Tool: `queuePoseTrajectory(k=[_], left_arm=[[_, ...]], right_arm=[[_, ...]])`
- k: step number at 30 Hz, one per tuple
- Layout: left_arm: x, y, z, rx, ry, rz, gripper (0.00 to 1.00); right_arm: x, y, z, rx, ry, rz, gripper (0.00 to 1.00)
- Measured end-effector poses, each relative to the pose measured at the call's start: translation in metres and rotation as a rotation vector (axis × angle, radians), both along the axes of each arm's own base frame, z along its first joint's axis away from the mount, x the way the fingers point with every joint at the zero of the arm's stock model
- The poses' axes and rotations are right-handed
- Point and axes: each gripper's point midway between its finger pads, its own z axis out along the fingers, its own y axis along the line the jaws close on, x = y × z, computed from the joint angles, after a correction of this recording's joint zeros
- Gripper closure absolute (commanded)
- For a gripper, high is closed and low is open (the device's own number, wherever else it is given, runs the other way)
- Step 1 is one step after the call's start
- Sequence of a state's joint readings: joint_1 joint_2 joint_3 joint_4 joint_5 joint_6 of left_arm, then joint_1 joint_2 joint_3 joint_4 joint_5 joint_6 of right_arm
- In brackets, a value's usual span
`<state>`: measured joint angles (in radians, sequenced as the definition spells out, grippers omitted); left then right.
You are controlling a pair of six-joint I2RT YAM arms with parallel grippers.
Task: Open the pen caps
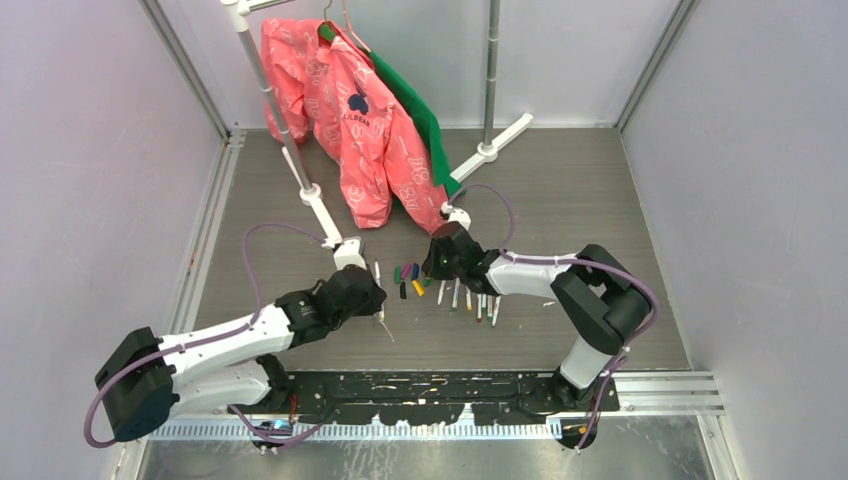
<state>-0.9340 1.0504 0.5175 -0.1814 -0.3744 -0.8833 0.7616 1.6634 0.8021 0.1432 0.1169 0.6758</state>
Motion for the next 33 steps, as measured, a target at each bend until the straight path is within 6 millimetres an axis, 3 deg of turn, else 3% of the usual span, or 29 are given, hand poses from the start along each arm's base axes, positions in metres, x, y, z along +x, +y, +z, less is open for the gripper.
queuePoseTrajectory(k=[10,21,27,33], left_arm=[[0.002,0.002,-0.001,0.025,0.005,0.016,1.0],[0.006,-0.003,0.005,0.027,0.006,0.015,1.0],[0.017,-0.018,0.013,0.031,0.009,0.009,1.0],[0.027,-0.043,0.007,0.05,0.039,-0.035,1.0]], right_arm=[[-0.01,0.005,-0.011,-0.065,0.001,0.021,0.62],[-0.012,0.005,-0.009,-0.077,-0.015,0.02,0.58],[-0.01,0.001,0.022,-0.043,-0.079,-0.005,0.58],[-0.007,-0.024,0.066,-0.018,-0.187,-0.098,0.57]])
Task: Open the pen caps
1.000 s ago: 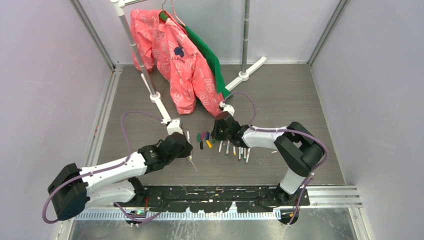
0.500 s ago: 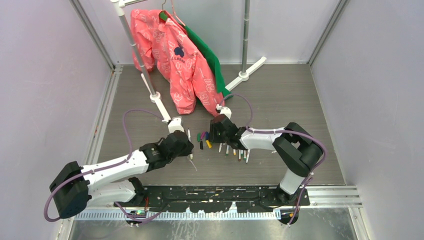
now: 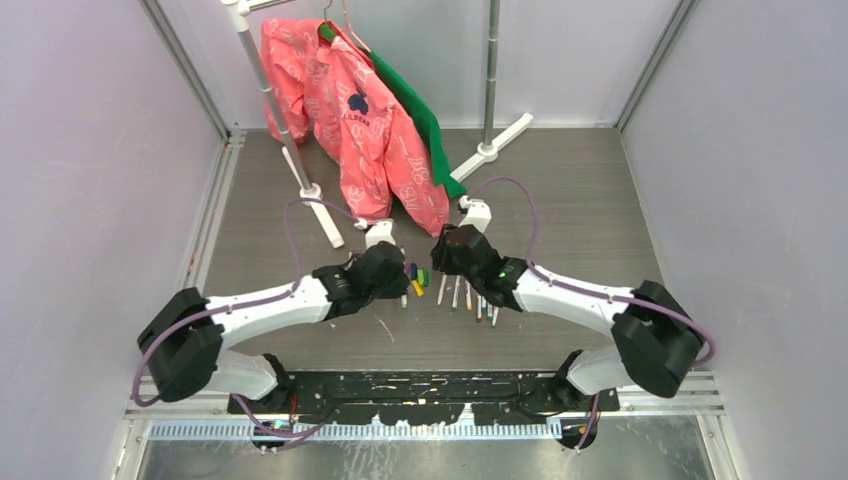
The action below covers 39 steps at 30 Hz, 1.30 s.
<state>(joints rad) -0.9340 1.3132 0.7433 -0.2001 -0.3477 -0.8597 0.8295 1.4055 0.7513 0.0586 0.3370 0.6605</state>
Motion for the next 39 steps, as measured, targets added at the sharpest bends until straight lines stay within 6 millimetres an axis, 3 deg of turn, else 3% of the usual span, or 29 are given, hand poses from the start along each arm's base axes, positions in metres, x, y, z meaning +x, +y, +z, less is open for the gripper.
queuePoseTrajectory(k=[4,14,24,31,39], left_arm=[[0.006,-0.027,-0.012,0.002,0.03,-0.077,1.0],[0.012,-0.081,-0.036,-0.005,0.088,-0.258,1.0],[0.016,-0.109,-0.047,-0.009,0.114,-0.333,1.0],[0.017,-0.118,-0.053,0.004,0.132,-0.344,0.86],[0.016,-0.118,-0.055,0.017,0.142,-0.346,0.77]], right_arm=[[0.001,-0.023,0.014,-0.006,-0.05,-0.092,0.57],[-0.012,-0.073,0.011,-0.054,-0.083,-0.231,0.56],[-0.014,-0.084,0.016,-0.065,-0.101,-0.265,0.55],[-0.014,-0.088,0.014,-0.077,-0.095,-0.272,0.55],[-0.014,-0.089,0.013,-0.08,-0.092,-0.273,0.55]])
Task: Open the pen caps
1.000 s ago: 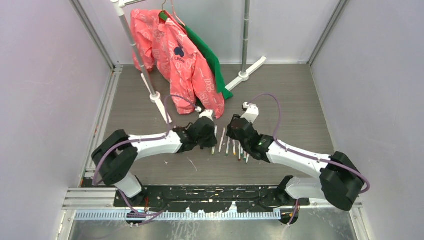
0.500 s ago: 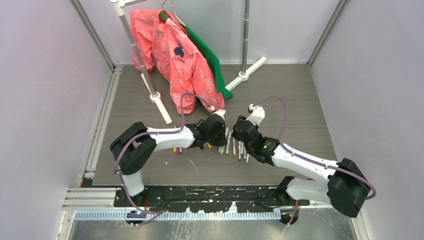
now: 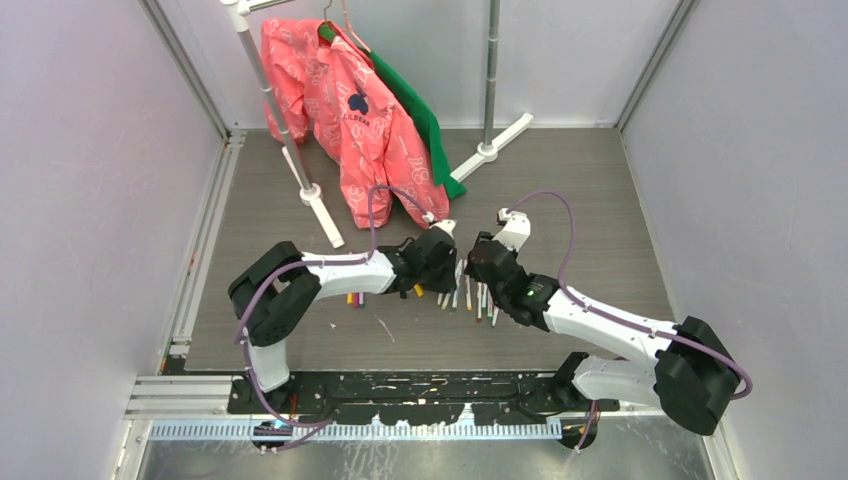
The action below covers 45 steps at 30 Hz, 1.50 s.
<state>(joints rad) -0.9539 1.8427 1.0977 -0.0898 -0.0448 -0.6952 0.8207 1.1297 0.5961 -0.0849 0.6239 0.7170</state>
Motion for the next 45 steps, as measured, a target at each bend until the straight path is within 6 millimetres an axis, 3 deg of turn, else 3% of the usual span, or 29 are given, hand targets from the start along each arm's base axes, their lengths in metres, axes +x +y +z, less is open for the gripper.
queuePoseTrajectory(k=[14,17,23,26,29,35,39,45], left_arm=[[0.0,0.003,0.004,0.015,-0.024,0.019,0.72],[-0.001,0.015,0.028,-0.006,-0.072,0.052,0.71],[0.005,0.06,0.109,-0.08,-0.257,0.191,0.68],[0.007,0.089,0.122,-0.067,-0.313,0.28,0.68],[0.005,0.123,0.101,0.004,-0.307,0.358,0.68],[-0.012,0.194,0.027,0.224,-0.202,0.463,0.68],[-0.013,0.211,0.014,0.26,-0.175,0.502,0.68],[-0.009,0.214,0.008,0.26,-0.162,0.525,0.68]], right_arm=[[0.0,-0.001,-0.001,-0.002,0.002,-0.003,0.55],[0.0,-0.001,-0.002,-0.003,0.003,-0.003,0.55],[0.0,-0.001,-0.002,-0.002,0.003,-0.002,0.55],[0.0,-0.001,-0.002,-0.001,0.003,-0.002,0.55],[0.0,0.0,-0.002,0.002,0.002,0.001,0.55],[0.0,0.002,-0.001,0.013,-0.001,0.008,0.55],[0.001,0.004,0.0,0.02,-0.004,0.012,0.55],[0.001,0.005,0.0,0.024,-0.003,0.016,0.55]])
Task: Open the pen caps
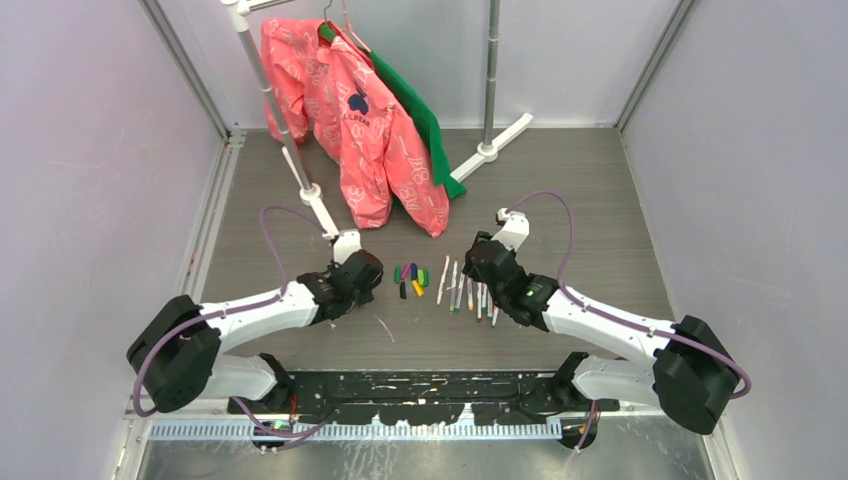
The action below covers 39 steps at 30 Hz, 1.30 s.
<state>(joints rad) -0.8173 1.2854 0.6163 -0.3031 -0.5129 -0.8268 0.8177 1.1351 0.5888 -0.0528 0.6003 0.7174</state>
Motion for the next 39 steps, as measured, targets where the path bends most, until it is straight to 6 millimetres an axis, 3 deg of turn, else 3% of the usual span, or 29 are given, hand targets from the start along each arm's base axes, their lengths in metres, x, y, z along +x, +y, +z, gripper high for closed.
queuePoseTrajectory(k=[27,39], left_arm=[[0.006,-0.004,-0.024,0.0,0.048,-0.012,0.69],[0.016,-0.011,-0.025,-0.02,0.032,-0.001,0.72]], right_arm=[[0.0,0.0,-0.005,-0.011,0.011,0.001,0.55],[-0.001,-0.001,-0.008,-0.015,0.014,-0.002,0.55]])
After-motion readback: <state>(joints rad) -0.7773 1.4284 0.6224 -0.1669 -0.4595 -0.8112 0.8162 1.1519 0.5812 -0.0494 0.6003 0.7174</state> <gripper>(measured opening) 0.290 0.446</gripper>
